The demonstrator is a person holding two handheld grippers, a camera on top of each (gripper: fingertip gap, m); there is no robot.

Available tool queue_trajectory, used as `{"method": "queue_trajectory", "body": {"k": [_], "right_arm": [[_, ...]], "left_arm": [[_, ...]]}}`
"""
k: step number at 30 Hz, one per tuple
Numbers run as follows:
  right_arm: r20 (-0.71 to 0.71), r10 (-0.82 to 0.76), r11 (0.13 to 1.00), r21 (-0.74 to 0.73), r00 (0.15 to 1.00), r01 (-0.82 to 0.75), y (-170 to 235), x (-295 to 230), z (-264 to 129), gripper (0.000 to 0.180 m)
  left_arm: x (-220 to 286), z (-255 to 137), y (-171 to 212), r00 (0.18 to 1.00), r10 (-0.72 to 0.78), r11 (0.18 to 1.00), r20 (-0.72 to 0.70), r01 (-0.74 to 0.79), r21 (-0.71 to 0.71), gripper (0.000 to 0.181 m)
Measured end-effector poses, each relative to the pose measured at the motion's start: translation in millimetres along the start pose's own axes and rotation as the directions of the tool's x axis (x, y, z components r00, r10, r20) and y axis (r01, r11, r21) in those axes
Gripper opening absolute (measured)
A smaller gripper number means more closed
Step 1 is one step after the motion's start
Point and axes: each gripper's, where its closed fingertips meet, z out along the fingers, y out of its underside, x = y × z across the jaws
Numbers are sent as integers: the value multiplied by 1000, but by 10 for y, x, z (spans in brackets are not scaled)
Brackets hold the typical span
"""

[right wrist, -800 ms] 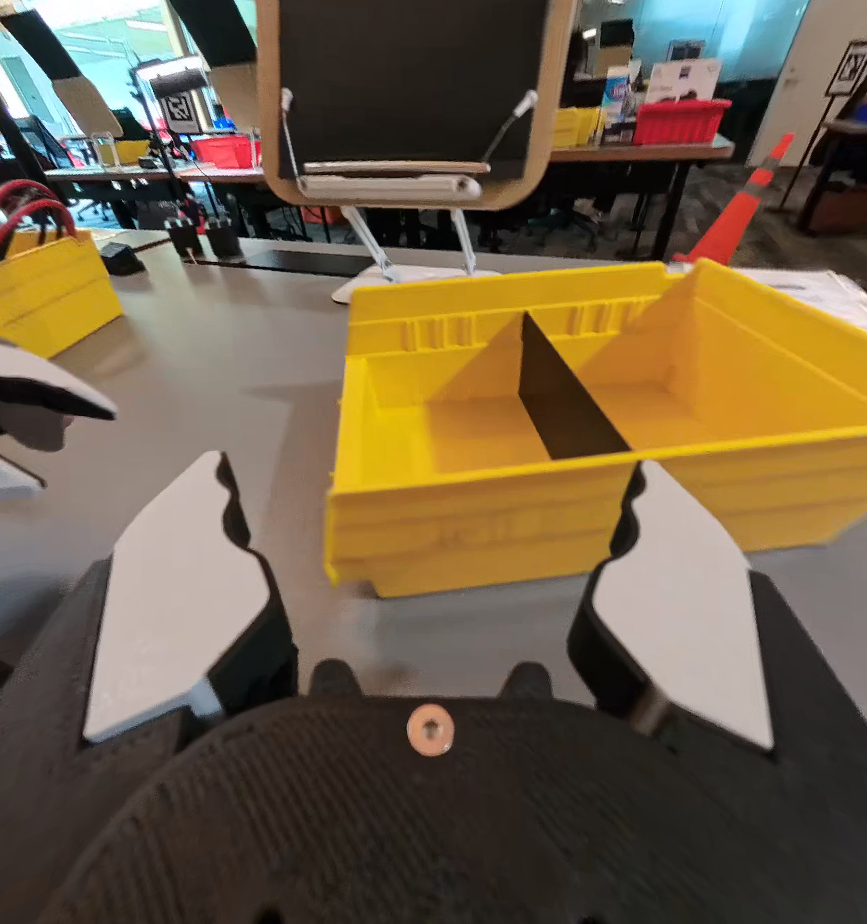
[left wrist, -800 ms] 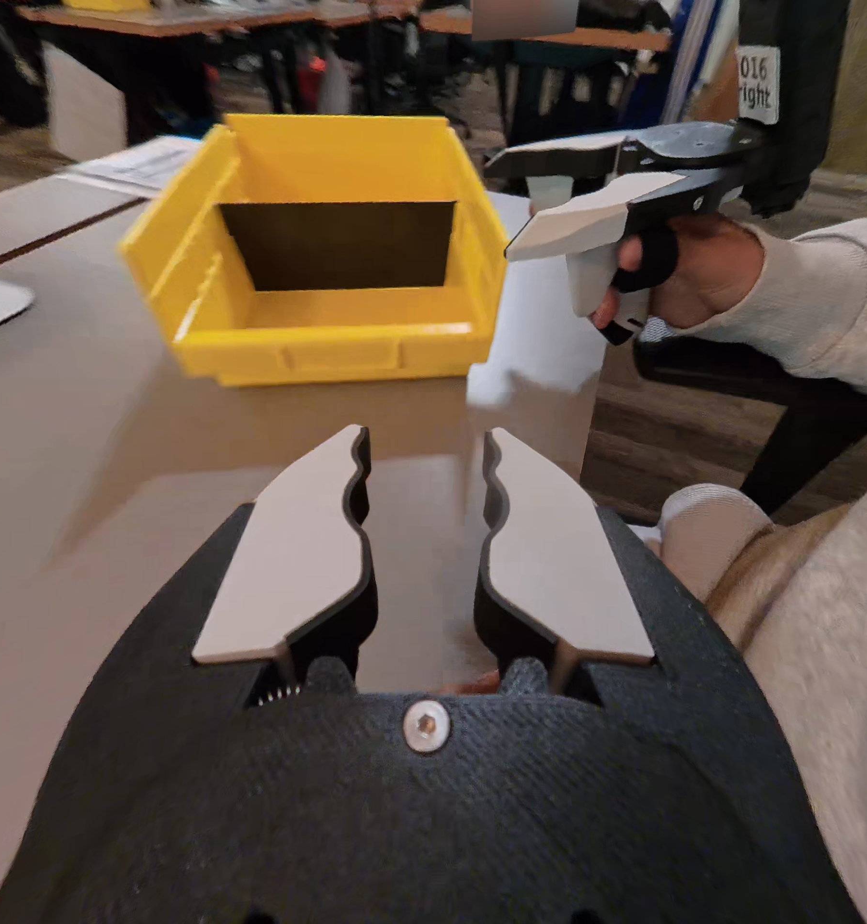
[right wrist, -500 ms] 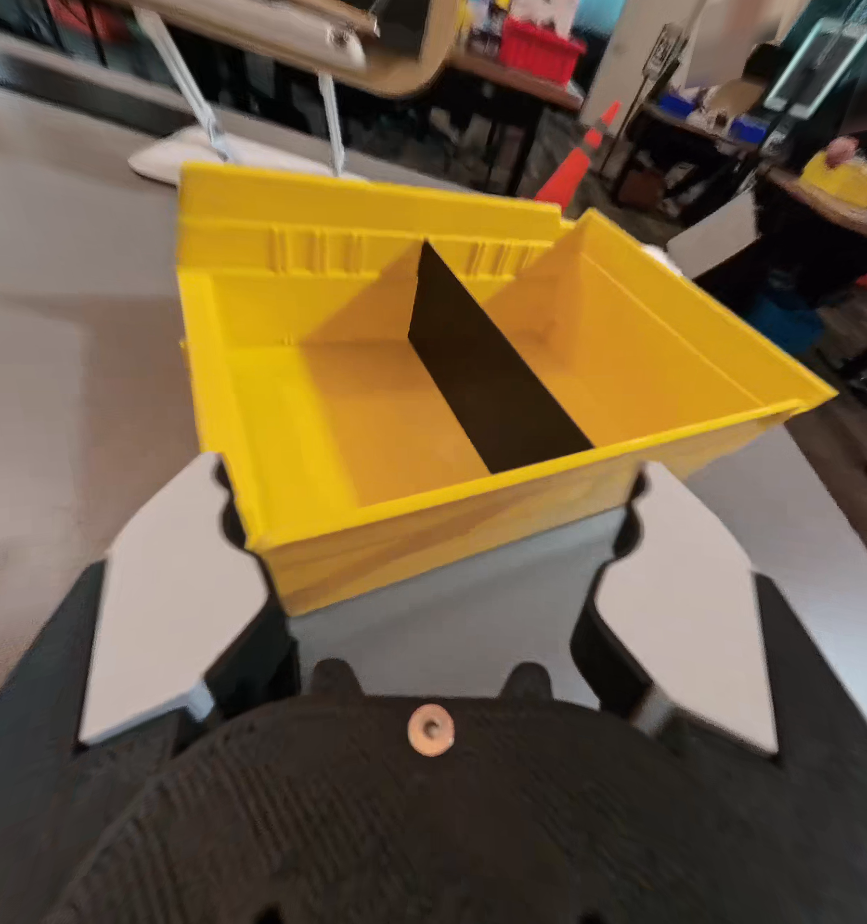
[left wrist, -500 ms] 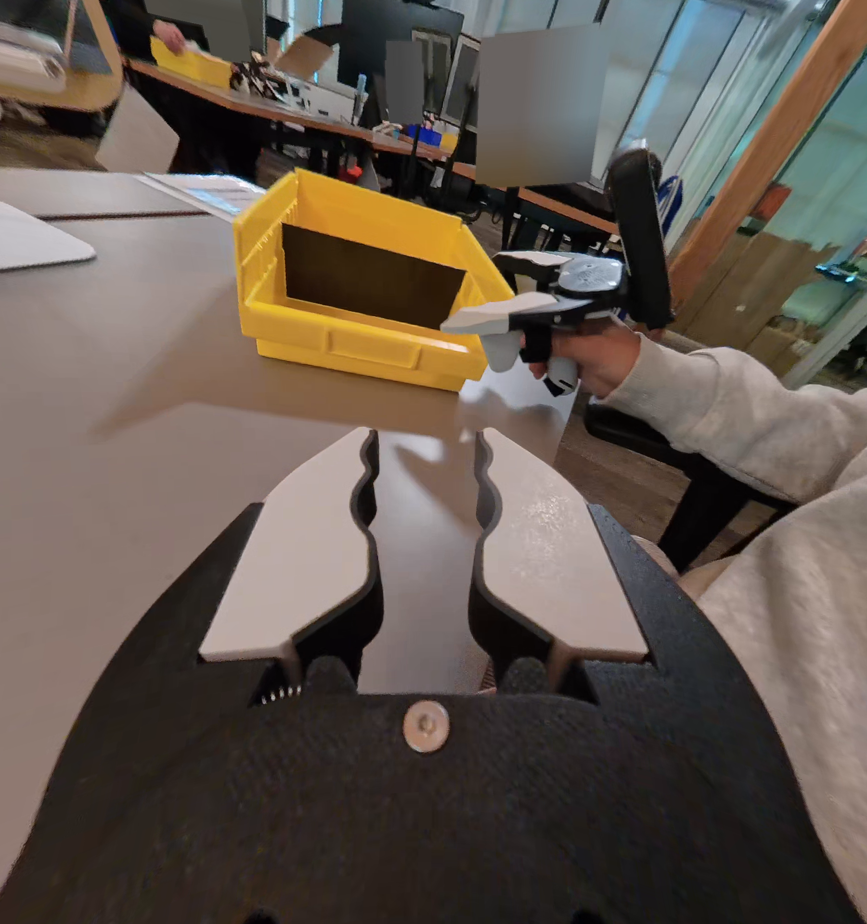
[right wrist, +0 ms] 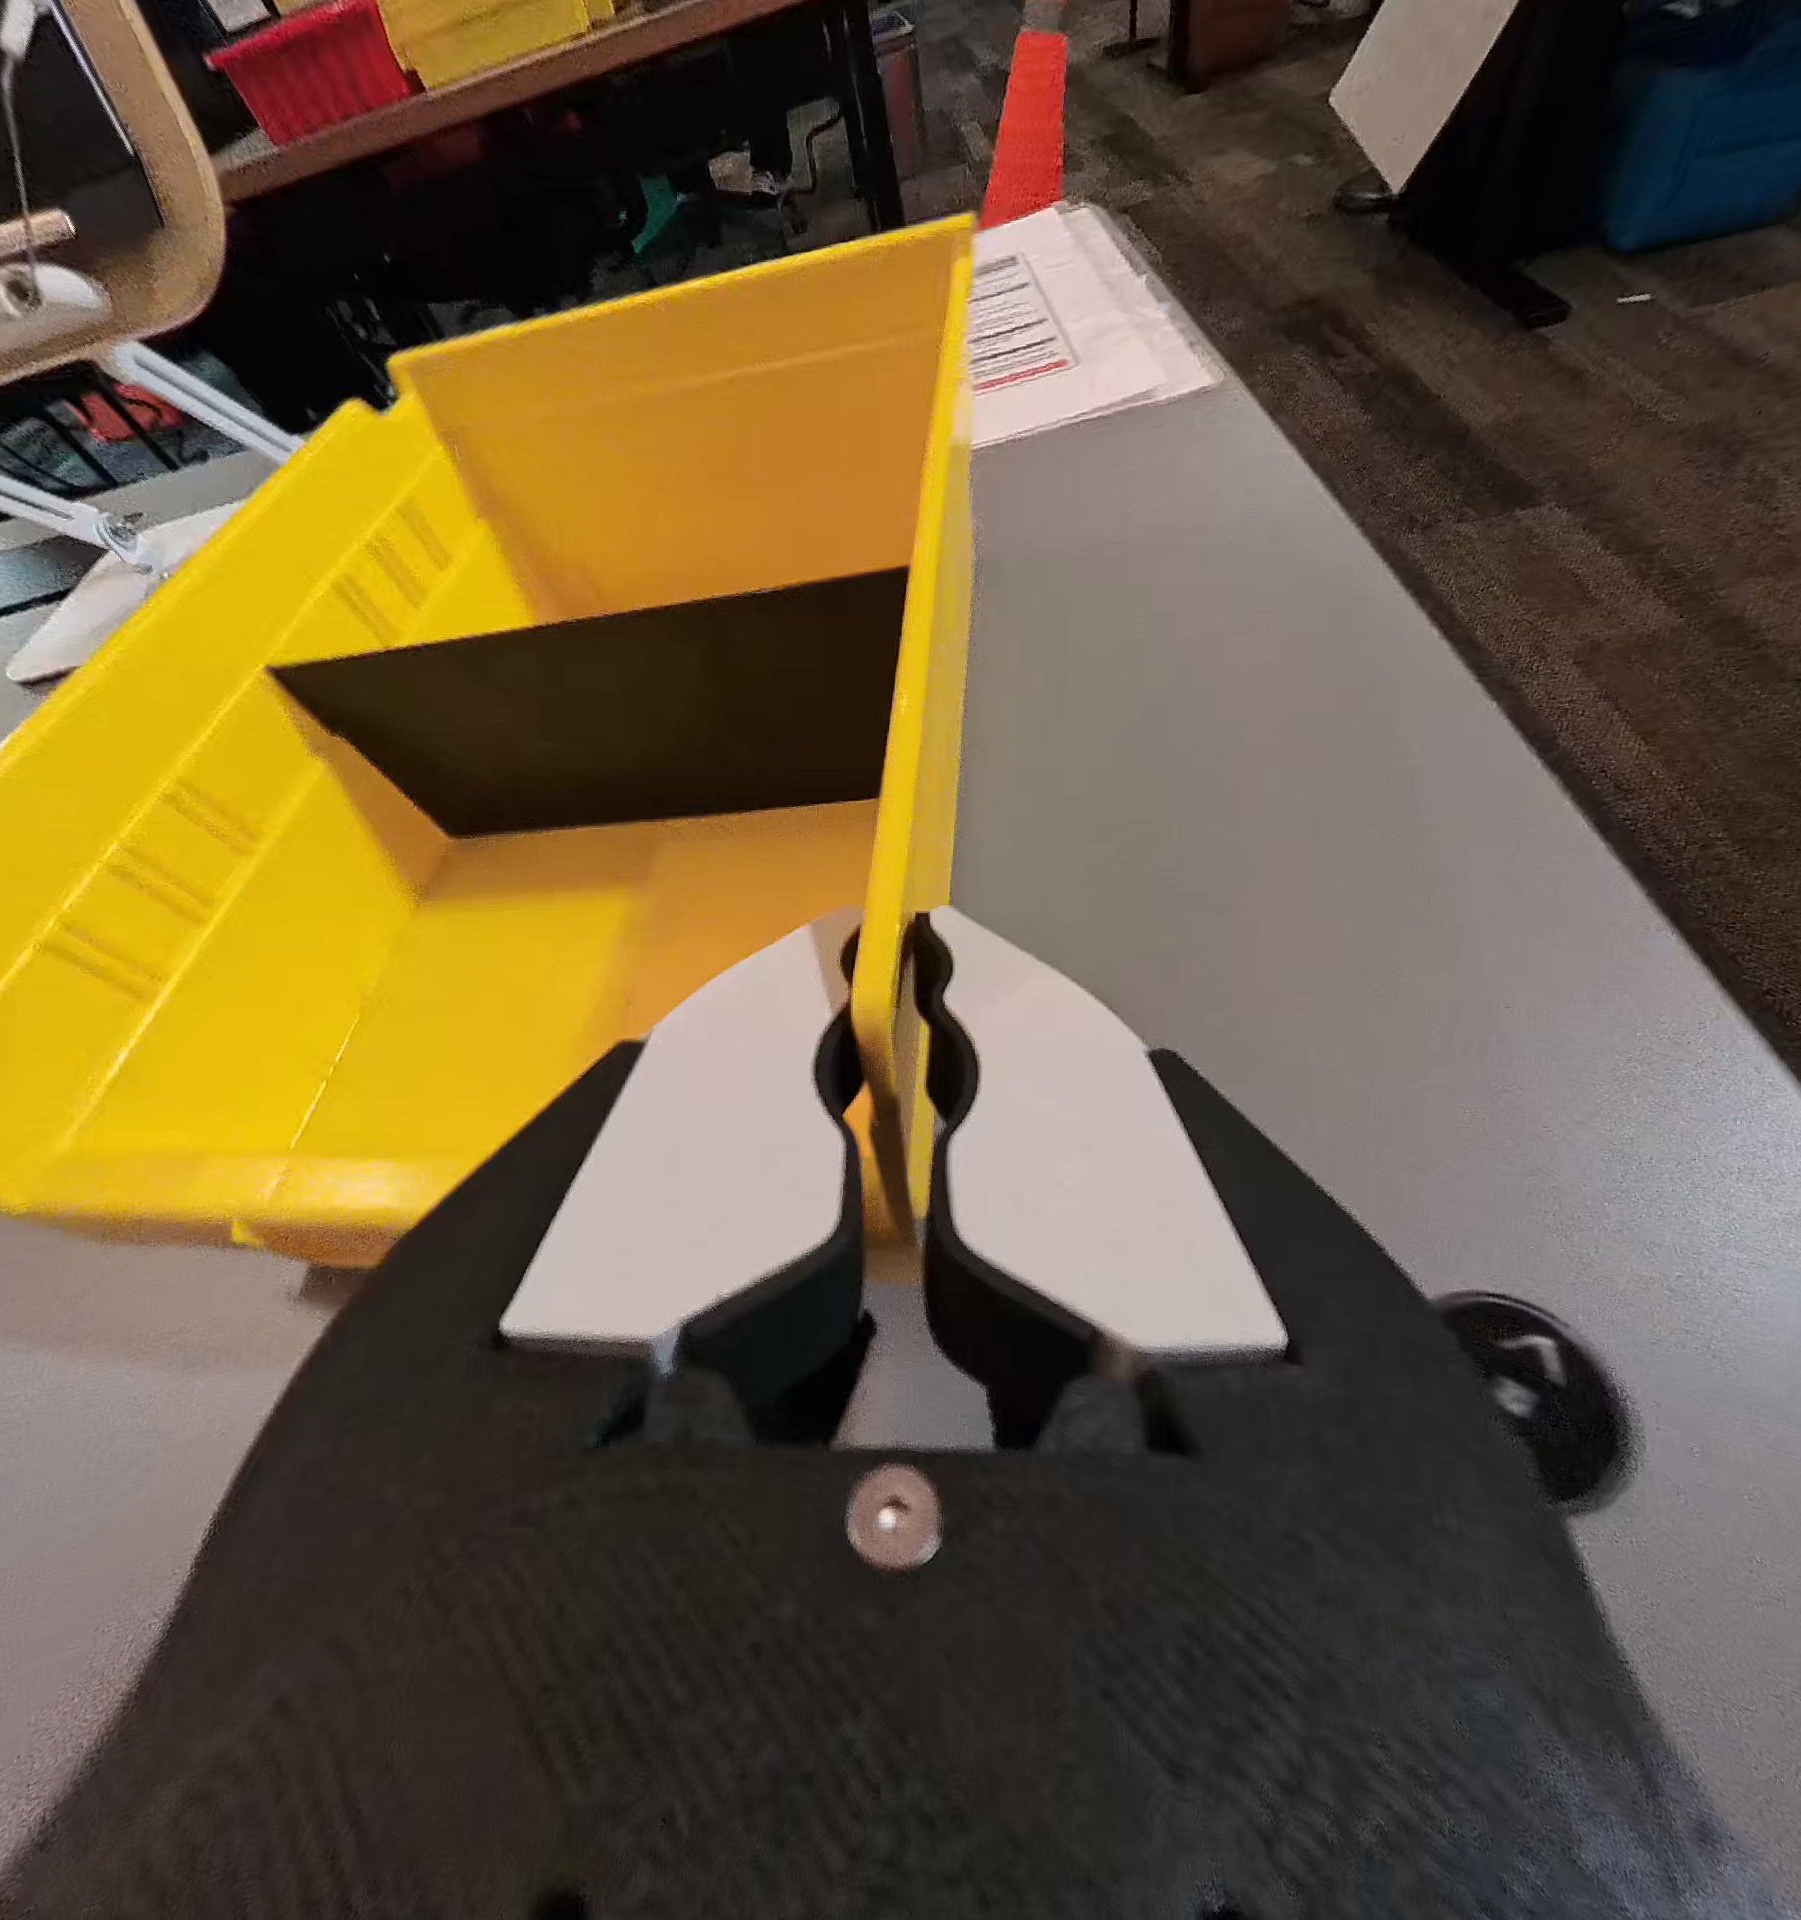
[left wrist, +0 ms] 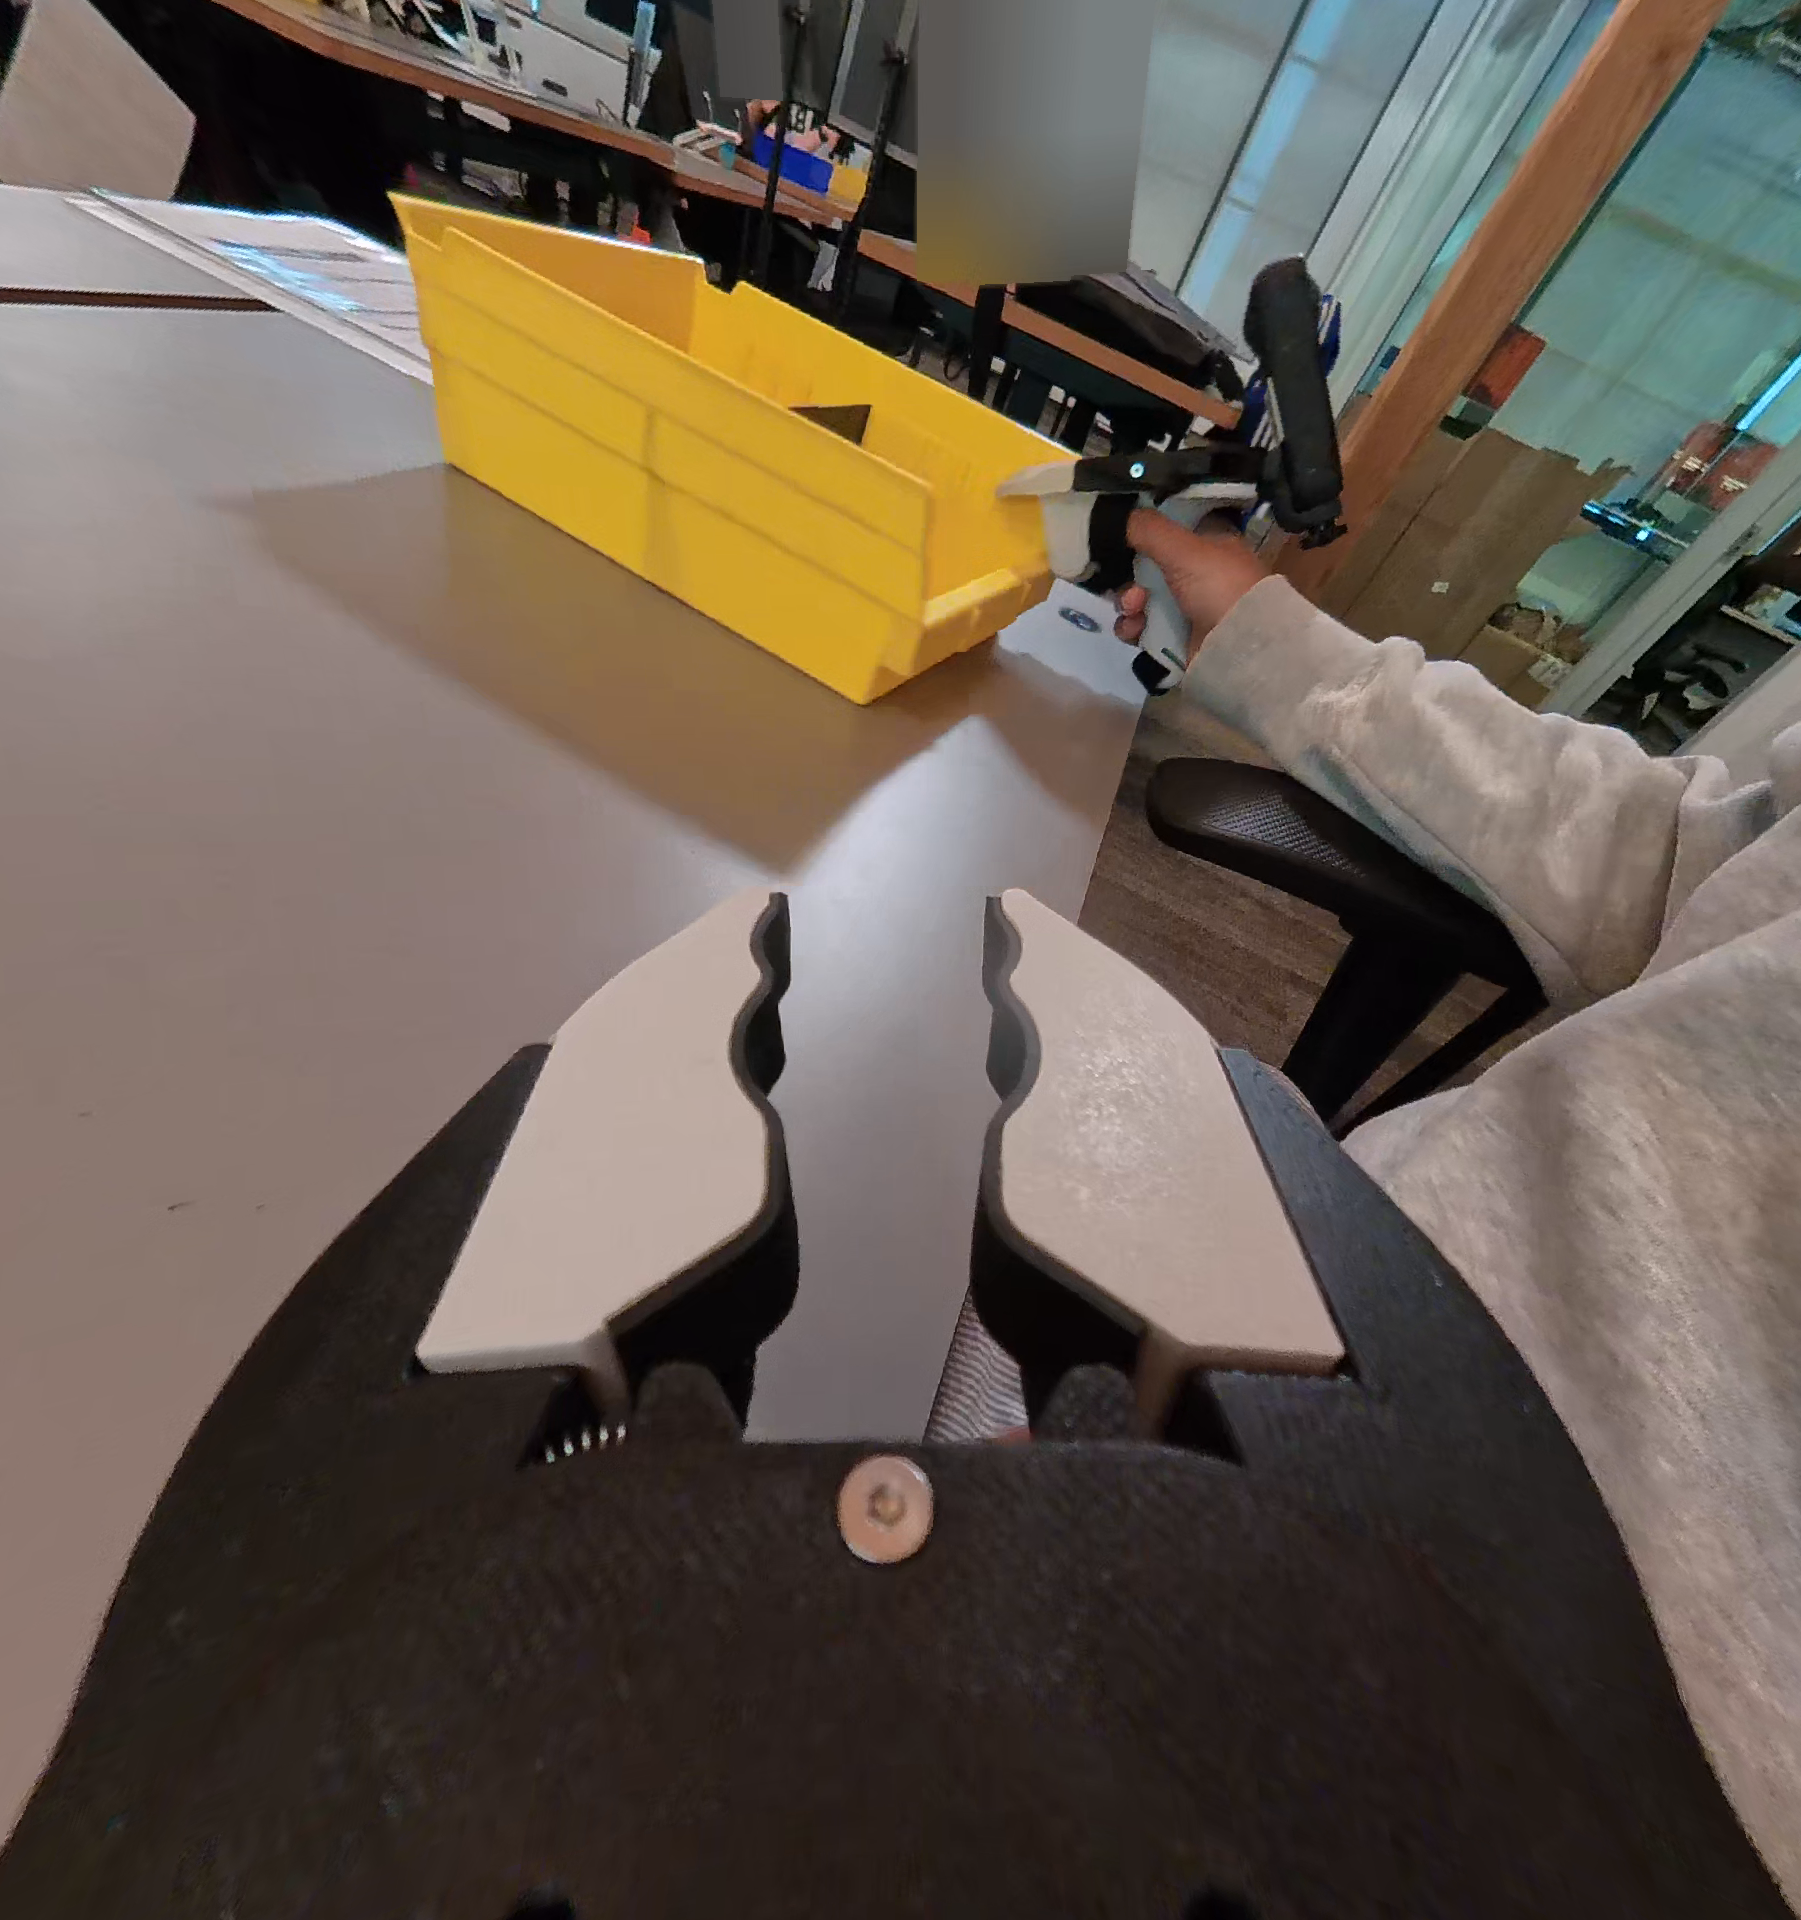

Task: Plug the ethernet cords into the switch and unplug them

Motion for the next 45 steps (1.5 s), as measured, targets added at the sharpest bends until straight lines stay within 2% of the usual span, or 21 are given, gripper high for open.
{"method": "queue_trajectory", "body": {"k": [3, 11, 15, 19, 24, 26, 28, 32, 35, 38, 40, 43, 45], "right_arm": [[-2, -26, 999, 20, 1000, 26, -33, 217, -118, 3], [36, -60, 996, 75, 998, 57, -85, 481, -225, 3], [-29, -27, 992, 120, 999, 30, -117, 674, -264, 19], [-44, 18, 991, 134, 999, -12, -124, 721, -279, 16], [-150, -23, 990, 137, 988, 44, -178, 770, -333, 19], [-216, -25, 980, 185, 976, 66, -309, 762, -450, 24], [-220, -39, 948, 300, 975, 106, -550, 547, -636, 18], [-21, -173, 853, 496, 985, 161, -877, -505, -891, 15], [204, -303, 845, 510, 931, 163, -765, -1458, -840, 17], [435, -347, 888, 438, 831, 141, -409, -2229, -717, 21], [593, -330, 925, 357, 735, 128, -121, -2607, -669, 26], [760, -232, 972, 213, 608, 105, 184, -2890, -633, 28], [800, -182, 983, 154, 572, 97, 257, -2913, -600, 26]], "left_arm": [[5, 13, 22, 1000, -5, 1000, -7, 5, -12, 36], [27, -4, 49, 1000, 7, 999, -17, -8, -52, 32], [57, -14, 37, 999, 46, 997, -12, -47, -61, 31], [107, -5, 44, 998, 57, 996, -25, -59, -67, 31], [138, 9, 56, 997, 70, 994, -27, -72, -76, 31], [143, 17, 65, 997, 75, 994, -25, -77, -81, 31], [134, 29, 90, 997, 75, 993, -21, -76, -88, 31], [89, 71, 178, 999, 32, 994, -17, -33, -105, 30], [48, 92, 210, 999, -31, 995, -17, 29, -94, 29], [-20, 83, 207, 997, -71, 995, 0, 71, -74, 27], [-84, 67, 222, 998, -52, 995, 25, 54, -80, 24], [-125, 55, 237, 999, -35, 995, 39, 39, -94, 18], [-126, 59, 242, 999, -43, 994, 33, 46, -96, 12]]}}
